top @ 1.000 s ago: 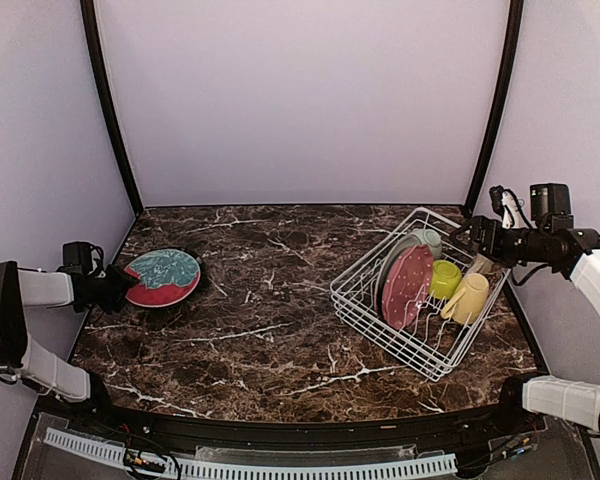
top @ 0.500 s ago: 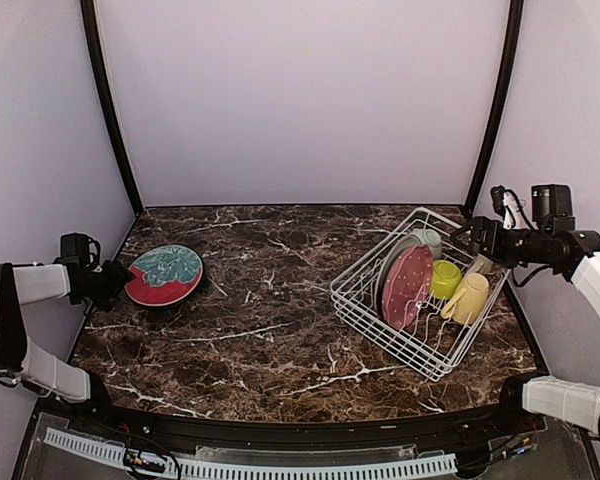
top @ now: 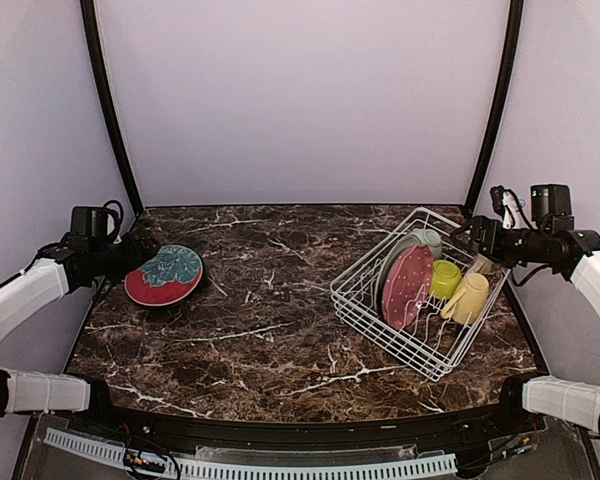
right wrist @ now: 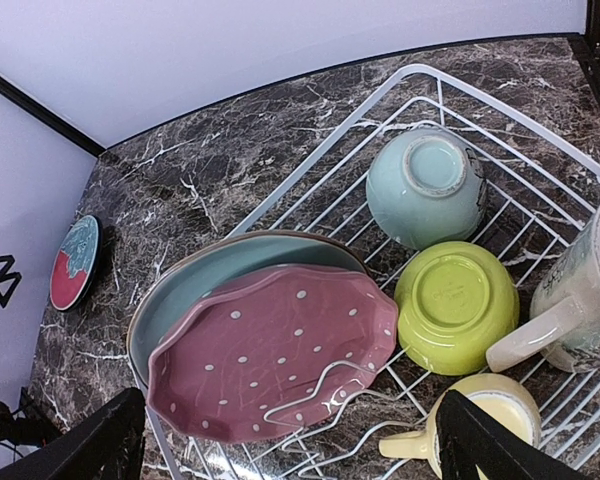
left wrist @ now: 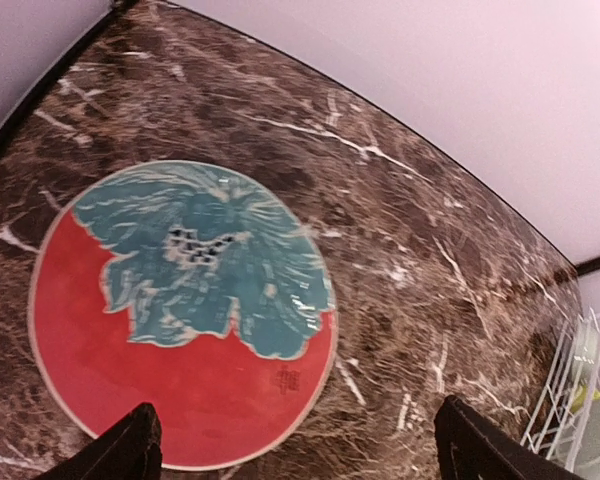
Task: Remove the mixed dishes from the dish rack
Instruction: Place the plate on the plate, then grab the plate from the dish rack.
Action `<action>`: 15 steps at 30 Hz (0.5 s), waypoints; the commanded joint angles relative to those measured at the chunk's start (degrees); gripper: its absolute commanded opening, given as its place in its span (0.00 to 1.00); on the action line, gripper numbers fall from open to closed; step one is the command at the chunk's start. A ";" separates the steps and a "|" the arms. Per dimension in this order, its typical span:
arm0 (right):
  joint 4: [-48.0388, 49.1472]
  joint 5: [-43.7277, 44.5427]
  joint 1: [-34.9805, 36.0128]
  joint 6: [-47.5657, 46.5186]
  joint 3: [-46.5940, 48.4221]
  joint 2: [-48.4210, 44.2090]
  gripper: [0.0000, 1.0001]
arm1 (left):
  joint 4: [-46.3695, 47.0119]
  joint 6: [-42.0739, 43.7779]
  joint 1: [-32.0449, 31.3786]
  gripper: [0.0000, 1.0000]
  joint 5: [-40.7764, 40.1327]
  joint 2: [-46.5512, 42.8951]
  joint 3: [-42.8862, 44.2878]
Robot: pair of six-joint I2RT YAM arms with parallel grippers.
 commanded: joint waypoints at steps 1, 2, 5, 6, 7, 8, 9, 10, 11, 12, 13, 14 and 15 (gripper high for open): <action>2.23 -0.34 0.39 0.20 -0.59 0.14 0.99 | 0.03 5.65 -10.73 0.96 -4.43 -1.98 2.82; 2.26 -0.37 0.37 0.22 -0.61 0.14 0.99 | 1.50 6.64 -12.72 0.97 -6.50 -2.07 3.64; 2.26 -0.45 0.37 0.28 -0.85 0.36 0.99 | 3.39 12.12 -22.03 0.98 -11.11 -1.47 6.68; 2.23 -0.42 0.39 0.28 -0.87 0.42 0.99 | 3.49 13.22 -25.49 0.98 -12.13 -0.63 7.43; 2.18 -0.42 0.36 0.32 -0.88 0.42 0.99 | 3.64 15.22 -27.23 0.97 -14.25 -0.12 9.16; 2.31 -0.45 0.35 0.35 -0.94 0.38 0.99 | 3.62 16.78 -30.83 0.97 -15.28 1.29 10.12; 2.38 -0.45 0.38 0.41 -1.00 0.24 0.99 | 3.38 17.43 -32.45 0.97 -17.26 2.24 12.01; 2.45 -0.45 0.36 0.45 -1.09 0.26 0.99 | 3.27 18.63 -35.83 0.97 -17.93 4.28 13.13; 2.53 -0.48 0.35 0.46 -1.11 0.28 0.99 | 2.97 19.19 -37.63 0.97 -19.20 5.50 15.46; 2.54 -0.46 0.38 0.46 -1.14 0.20 0.99 | 2.80 20.21 -40.88 0.97 -19.86 8.14 16.61; 2.52 -0.46 0.33 0.43 -1.14 0.16 0.99 | 2.61 20.69 -42.57 0.96 -21.06 9.45 18.95; 2.48 -0.45 0.39 0.45 -1.14 0.18 0.99 | 2.53 21.44 -45.52 0.96 -21.41 12.25 20.07; 2.49 -0.45 0.34 0.46 -1.14 0.14 0.99 | 2.47 21.74 -46.91 0.96 -22.04 13.57 22.45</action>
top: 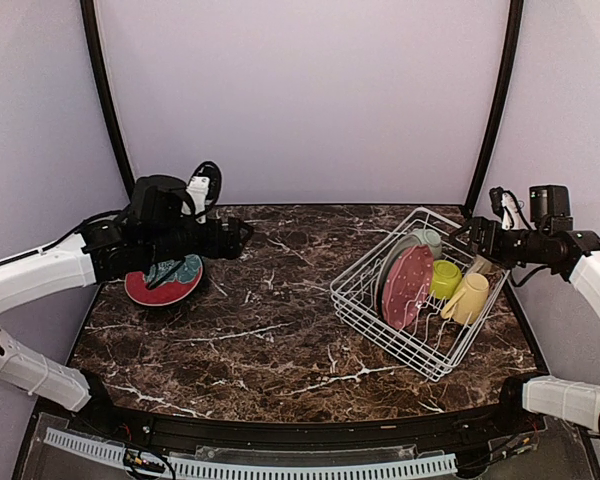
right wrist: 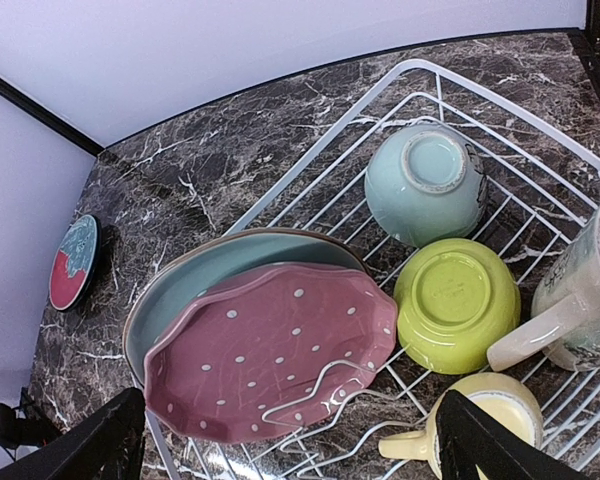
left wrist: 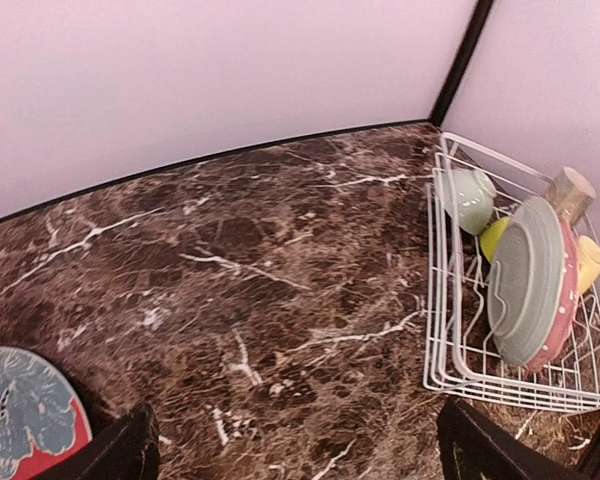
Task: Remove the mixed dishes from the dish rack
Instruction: Grab the plate from the dish rack.
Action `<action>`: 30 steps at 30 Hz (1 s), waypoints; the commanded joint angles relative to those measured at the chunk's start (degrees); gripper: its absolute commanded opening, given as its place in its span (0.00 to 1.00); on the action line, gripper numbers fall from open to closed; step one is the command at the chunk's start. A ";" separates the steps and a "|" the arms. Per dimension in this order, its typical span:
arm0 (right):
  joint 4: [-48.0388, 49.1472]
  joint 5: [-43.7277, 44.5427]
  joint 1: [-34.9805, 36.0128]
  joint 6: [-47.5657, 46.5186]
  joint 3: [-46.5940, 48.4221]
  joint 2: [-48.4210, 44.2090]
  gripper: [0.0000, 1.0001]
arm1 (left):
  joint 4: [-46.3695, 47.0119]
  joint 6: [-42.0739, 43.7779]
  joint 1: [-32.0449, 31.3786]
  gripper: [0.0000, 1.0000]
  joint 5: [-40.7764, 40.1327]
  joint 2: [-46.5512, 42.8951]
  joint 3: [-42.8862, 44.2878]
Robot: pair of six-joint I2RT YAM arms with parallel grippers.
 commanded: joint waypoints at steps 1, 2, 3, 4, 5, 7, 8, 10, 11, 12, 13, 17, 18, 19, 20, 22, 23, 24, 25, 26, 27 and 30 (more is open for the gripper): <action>1.93 -0.37 0.39 0.24 -0.66 -0.22 0.99 | -0.53 5.78 -8.79 0.96 -5.55 8.51 6.62; 1.78 -0.26 0.39 0.16 -0.66 -0.20 0.99 | -0.60 6.17 -11.02 0.95 -5.80 9.81 9.05; 1.70 -0.19 0.39 0.09 -0.58 -0.23 0.99 | -0.70 6.96 -12.03 0.95 -5.87 12.54 10.33; 1.68 -0.11 0.33 0.01 -0.49 -0.32 0.99 | -0.82 7.37 -13.92 0.94 -6.05 13.93 12.66; 1.55 -0.07 0.39 -0.02 -0.48 -0.33 0.99 | -0.90 7.97 -14.80 0.93 -6.10 16.45 13.94; 1.42 0.17 0.37 -0.18 -0.41 -0.51 0.99 | -0.98 8.63 -16.93 0.93 -5.34 20.09 18.68; 1.29 0.34 0.38 -0.20 -0.40 -0.52 0.99 | -1.03 8.78 -18.10 0.92 -5.02 21.18 19.89; 1.11 0.53 0.36 -0.29 -0.42 -0.72 0.99 | -1.33 9.44 -19.58 0.92 -4.41 25.34 23.39; 1.12 0.55 0.38 -0.29 -0.47 -0.83 0.99 | -1.50 9.65 -20.01 0.91 -3.71 26.31 25.66; 1.08 0.56 0.39 -0.29 -0.48 -0.87 0.99 | -1.55 9.64 -20.68 0.90 -3.42 28.22 26.72; 1.02 0.56 0.39 -0.29 -0.48 -0.87 0.99 | -1.80 9.28 -20.86 0.88 -2.98 29.20 28.82; 0.81 0.47 0.39 -0.37 -0.50 -1.21 0.99 | -4.09 8.33 -21.42 0.82 -2.53 35.13 35.48; 0.70 0.54 0.37 -0.50 -0.42 -1.30 0.99 | -4.51 8.32 -21.58 0.81 -2.52 36.95 36.69; 0.52 0.60 0.33 -0.61 -0.35 -1.32 0.99 | -5.18 8.40 -21.71 0.80 -2.40 37.83 38.82; 0.32 0.70 0.37 -0.75 -0.31 -1.49 0.99 | -5.41 8.51 -21.85 0.80 -2.26 39.50 39.81; 0.06 0.89 0.39 -0.89 -0.22 -1.69 0.99 | -6.29 8.55 -22.11 0.78 -1.92 41.97 42.79; 0.01 0.91 0.39 -0.90 -0.15 -1.86 0.99 | -6.99 8.52 -22.28 0.78 -1.86 43.69 44.96; -0.06 0.91 0.37 -0.90 -0.13 -1.92 0.99 | -7.58 8.56 -22.37 0.77 -1.67 44.54 46.91; -0.16 0.91 0.35 -0.95 -0.13 -2.01 0.99 | -7.97 8.57 -22.48 0.76 -1.74 46.18 47.85; -0.25 0.93 0.39 -0.99 -0.13 -2.09 0.99 | -8.70 8.51 -22.51 0.75 -1.81 46.97 49.70; -0.25 0.95 0.39 -0.99 -0.09 -2.23 0.99 | -9.06 8.54 -22.58 0.74 -1.72 48.46 50.52; -0.58 1.10 0.36 -1.16 -0.07 -2.41 0.99 | -10.27 8.33 -22.77 0.70 -1.87 50.73 53.83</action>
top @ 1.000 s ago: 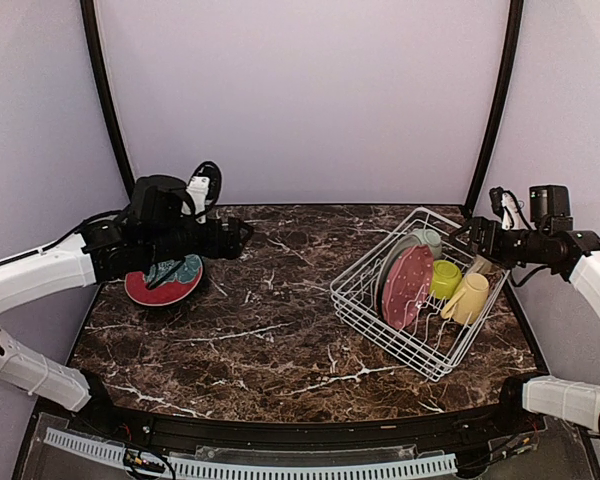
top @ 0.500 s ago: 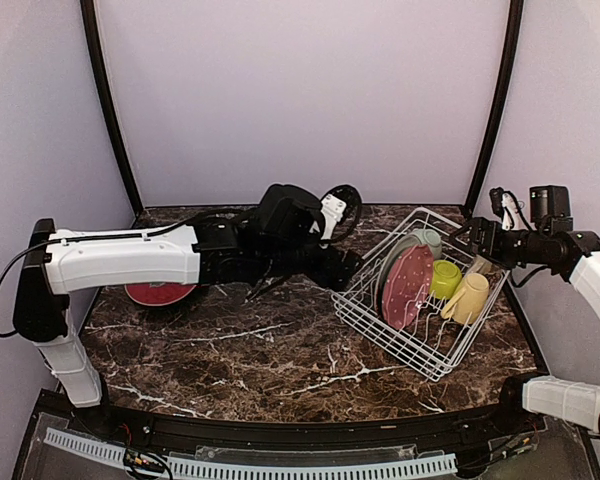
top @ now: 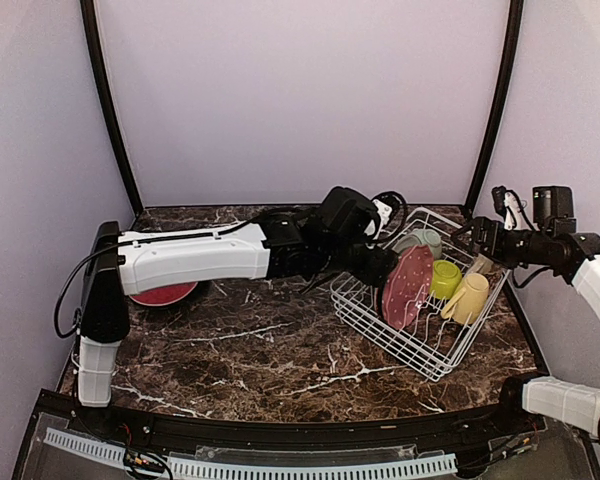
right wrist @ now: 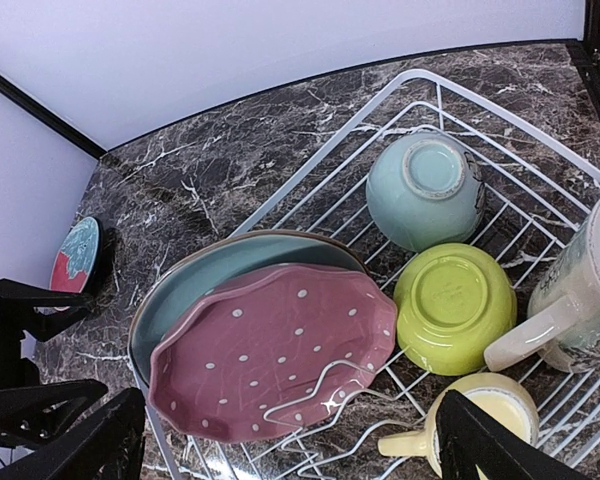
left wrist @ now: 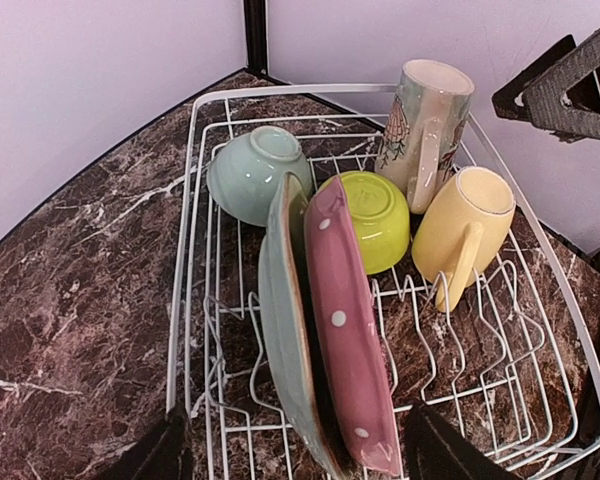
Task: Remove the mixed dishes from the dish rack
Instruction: Grab the plate from the dish rack.
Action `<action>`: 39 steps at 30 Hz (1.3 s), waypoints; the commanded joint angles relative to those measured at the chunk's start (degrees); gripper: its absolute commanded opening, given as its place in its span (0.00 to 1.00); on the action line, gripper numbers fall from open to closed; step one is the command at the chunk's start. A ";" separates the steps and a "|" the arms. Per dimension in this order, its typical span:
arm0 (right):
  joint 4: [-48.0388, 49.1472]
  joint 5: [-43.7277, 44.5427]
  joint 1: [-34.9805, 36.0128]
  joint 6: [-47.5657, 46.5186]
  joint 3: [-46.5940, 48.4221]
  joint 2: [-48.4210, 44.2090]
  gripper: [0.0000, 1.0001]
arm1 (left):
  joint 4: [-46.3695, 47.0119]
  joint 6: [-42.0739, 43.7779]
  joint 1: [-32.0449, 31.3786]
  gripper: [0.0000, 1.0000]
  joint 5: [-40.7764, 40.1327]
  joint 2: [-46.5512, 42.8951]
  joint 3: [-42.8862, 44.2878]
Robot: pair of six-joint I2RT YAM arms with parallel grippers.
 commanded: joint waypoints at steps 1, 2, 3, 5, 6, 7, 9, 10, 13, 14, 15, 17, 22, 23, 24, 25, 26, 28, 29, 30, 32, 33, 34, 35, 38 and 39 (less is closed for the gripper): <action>-0.44 0.86 0.38 -0.99 0.11 -0.86 0.99 | -4.27 0.12 -0.74 0.69 0.43 2.75 4.58; -0.46 0.86 0.36 -1.01 0.07 -0.97 0.99 | -4.74 0.07 -0.80 0.67 -0.26 3.24 5.59; -0.46 0.85 0.39 -1.02 0.02 -1.00 0.99 | -5.09 0.04 -0.85 0.66 -1.18 4.25 6.61; -0.46 0.78 0.35 -1.02 0.02 -1.11 0.99 | -6.07 -0.05 -0.98 0.65 -2.68 5.55 7.61; -0.53 0.78 0.36 -1.02 0.02 -1.05 0.99 | -6.25 -0.05 -1.05 0.63 -2.97 6.21 7.82; -0.48 0.78 0.39 -1.02 -0.03 -1.11 0.99 | -6.28 -0.08 -1.07 0.61 -3.09 6.52 8.24; -0.47 0.73 0.39 -1.02 -0.07 -1.09 0.99 | -6.79 -0.26 -1.08 0.54 -3.18 7.57 9.18; -0.53 0.76 0.35 -1.02 -0.07 -1.07 0.99 | -7.08 -0.34 -1.08 0.52 -3.23 8.43 9.62; -0.55 0.75 0.39 -1.02 -0.15 -1.07 0.99 | -8.16 -0.79 -1.08 0.46 -3.78 9.92 11.52; -0.55 0.73 0.39 -1.00 -0.23 -1.14 0.99 | -8.24 -0.86 -1.08 0.45 -3.92 10.36 11.75; -0.56 0.77 0.38 -1.01 -0.32 -1.17 0.99 | -8.31 -0.99 -1.08 0.41 -4.03 10.61 12.11; -0.66 0.93 0.38 -1.02 -0.54 -1.37 0.99 | -8.50 -1.01 -1.08 0.35 -3.94 11.59 12.95; -0.85 1.04 0.39 -1.02 -0.83 -1.69 0.99 | -10.06 -1.37 -1.08 0.31 -4.62 14.70 15.83; -0.84 1.06 0.39 -1.02 -0.90 -1.73 0.99 | -10.30 -1.38 -1.08 0.31 -4.86 15.06 16.49; -0.86 1.12 0.39 -1.02 -0.94 -1.78 0.99 | -10.50 -1.31 -1.08 0.31 -4.92 15.67 17.24; -0.81 1.13 0.34 -1.02 -1.01 -1.82 0.99 | -10.76 -1.30 -1.08 0.31 -4.93 16.03 17.56; -0.81 1.13 0.38 -1.02 -1.03 -1.83 0.99 | -10.98 -1.29 -1.08 0.31 -4.87 16.66 18.17; -0.81 1.08 0.37 -0.95 -1.19 -1.86 0.99 | -11.37 -1.38 -1.08 0.32 -4.67 17.45 19.09; -0.73 1.05 0.39 -0.89 -1.21 -1.85 0.99 | -11.43 -1.38 -1.08 0.32 -4.54 17.91 19.36; -0.75 1.04 0.35 -0.80 -1.29 -1.83 0.99 | -11.59 -1.42 -1.08 0.32 -4.33 18.12 19.83; -0.69 1.03 0.39 -0.80 -1.38 -1.80 0.99 | -11.78 -1.42 -1.08 0.30 -3.98 18.51 20.37; -0.64 1.04 0.39 -0.77 -1.38 -1.75 0.99 | -11.81 -1.40 -1.08 0.29 -3.89 18.68 20.53; -0.68 1.00 0.39 -0.77 -1.38 -1.77 0.99 | -12.12 -1.36 -1.08 0.27 -3.64 18.68 20.91; -0.66 0.96 0.39 -0.75 -1.38 -1.86 0.99 | -12.29 -1.37 -1.08 0.25 -3.50 18.68 21.15; -0.59 1.04 0.39 -0.75 -1.47 -1.88 0.99 | -13.43 -1.16 -1.08 0.20 -3.22 18.74 22.80; -0.49 1.04 0.37 -0.75 -1.49 -1.81 0.99 | -13.65 -1.02 -1.08 0.18 -3.19 18.69 23.50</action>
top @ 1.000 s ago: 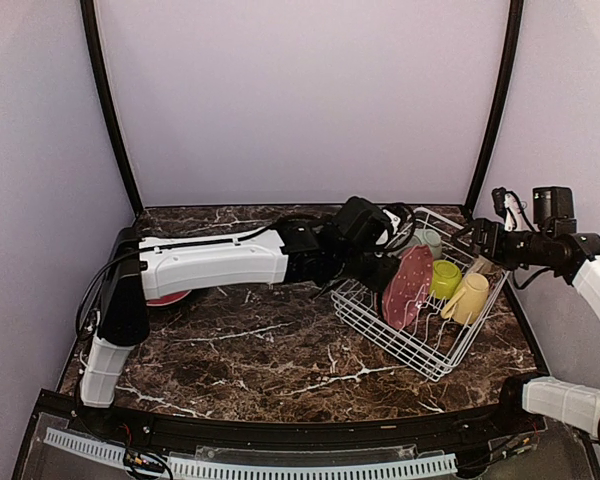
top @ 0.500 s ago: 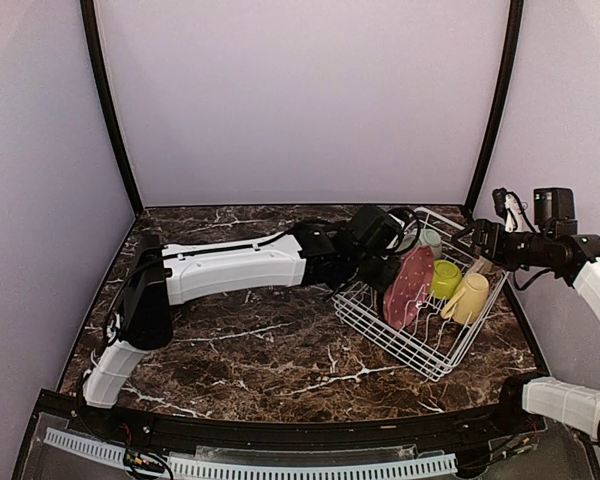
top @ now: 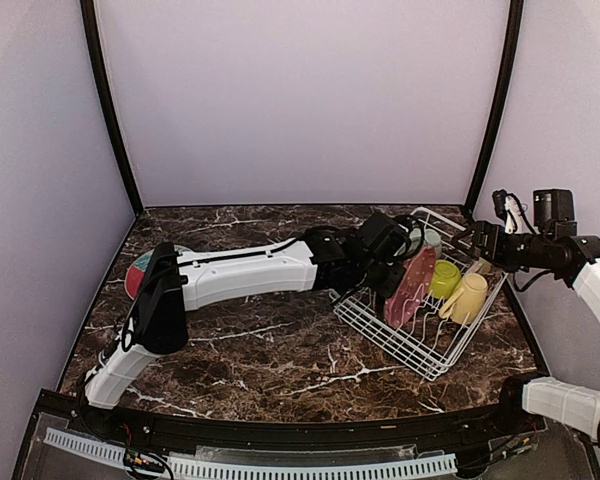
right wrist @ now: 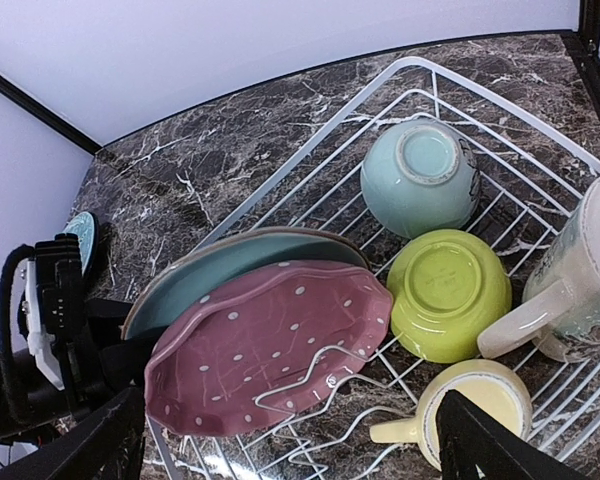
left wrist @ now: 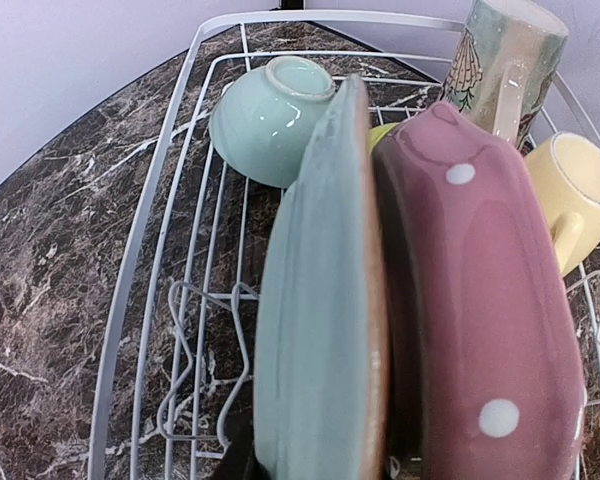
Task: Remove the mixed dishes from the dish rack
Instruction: Grab the plate from the dish rack.
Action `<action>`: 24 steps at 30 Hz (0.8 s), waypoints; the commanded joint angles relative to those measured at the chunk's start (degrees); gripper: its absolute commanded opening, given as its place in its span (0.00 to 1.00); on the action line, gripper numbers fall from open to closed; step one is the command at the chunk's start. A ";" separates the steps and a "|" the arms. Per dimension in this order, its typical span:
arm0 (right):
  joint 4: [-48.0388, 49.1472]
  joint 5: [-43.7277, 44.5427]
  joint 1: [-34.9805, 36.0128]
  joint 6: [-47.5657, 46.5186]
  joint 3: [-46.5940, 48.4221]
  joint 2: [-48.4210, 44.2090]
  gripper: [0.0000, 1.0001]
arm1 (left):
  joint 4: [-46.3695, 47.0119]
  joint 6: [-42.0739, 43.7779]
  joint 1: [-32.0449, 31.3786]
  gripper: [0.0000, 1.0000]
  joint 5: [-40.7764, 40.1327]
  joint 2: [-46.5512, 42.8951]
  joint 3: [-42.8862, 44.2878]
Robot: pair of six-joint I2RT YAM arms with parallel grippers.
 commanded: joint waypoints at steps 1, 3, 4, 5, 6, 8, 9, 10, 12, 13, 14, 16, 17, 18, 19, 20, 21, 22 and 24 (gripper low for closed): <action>0.85 0.53 0.39 -0.45 -0.77 -0.54 0.99 | -4.39 3.00 -0.34 0.15 2.02 -0.15 3.53; 0.83 0.52 0.39 -0.45 -0.82 -0.58 0.99 | -5.09 3.34 -0.36 0.11 1.88 -0.21 4.60; 0.82 0.52 0.38 -0.45 -0.78 -0.62 0.99 | -5.33 3.66 -0.36 0.09 1.69 -0.26 5.29; 0.87 0.57 0.37 -0.45 -0.85 -0.59 0.99 | -5.73 3.83 -0.40 0.09 1.61 -0.38 5.55; 0.87 0.57 0.35 -0.45 -0.86 -0.68 0.99 | -5.98 4.12 -0.43 0.06 1.47 -0.45 6.08; 0.95 0.67 0.39 -0.45 -0.94 -0.71 0.99 | -6.18 4.39 -0.45 0.03 1.63 -0.65 6.75; 0.89 0.67 0.37 -0.45 -0.95 -0.71 0.99 | -6.29 4.42 -0.49 0.02 1.71 -0.92 6.94; 0.91 0.65 0.37 -0.45 -0.95 -0.72 0.99 | -6.34 4.39 -0.51 0.01 1.80 -1.02 7.24; 0.96 0.62 0.39 -0.45 -0.95 -0.80 0.99 | -6.48 4.40 -0.60 0.01 2.05 -1.50 7.68; 0.93 0.66 0.35 -0.45 -0.95 -0.78 0.99 | -6.51 4.42 -0.73 0.01 2.06 -1.86 7.80; 0.91 0.67 0.38 -0.45 -0.95 -0.80 0.99 | -6.53 4.48 -0.76 0.01 2.19 -2.06 8.05; 0.96 0.67 0.39 -0.45 -0.87 -0.77 0.99 | -6.32 4.82 -1.06 0.01 2.15 -2.64 8.23; 0.96 0.67 0.38 -0.45 -0.86 -0.83 0.99 | -6.21 5.07 -1.35 0.01 2.02 -3.11 8.25; 0.96 0.67 0.38 -0.45 -0.86 -0.84 0.99 | -6.01 5.59 -1.51 0.01 1.72 -3.35 8.33; 0.99 0.63 0.39 -0.37 -0.86 -0.80 0.99 | -5.92 6.01 -1.88 0.01 1.54 -3.81 8.42; 1.02 0.59 0.39 -0.36 -0.86 -0.84 0.99 | -5.74 6.19 -2.04 0.01 0.99 -4.05 8.43; 1.02 0.54 0.35 -0.36 -0.86 -0.84 0.99 | -5.66 6.51 -2.34 0.01 0.39 -4.45 8.49; 0.98 0.50 0.38 -0.36 -0.86 -0.82 0.99 | -5.50 6.58 -2.49 0.01 0.00 -4.68 8.56; 1.04 0.49 0.39 -0.34 -0.86 -0.85 0.99 | -5.37 6.94 -3.03 0.01 -1.49 -5.39 8.62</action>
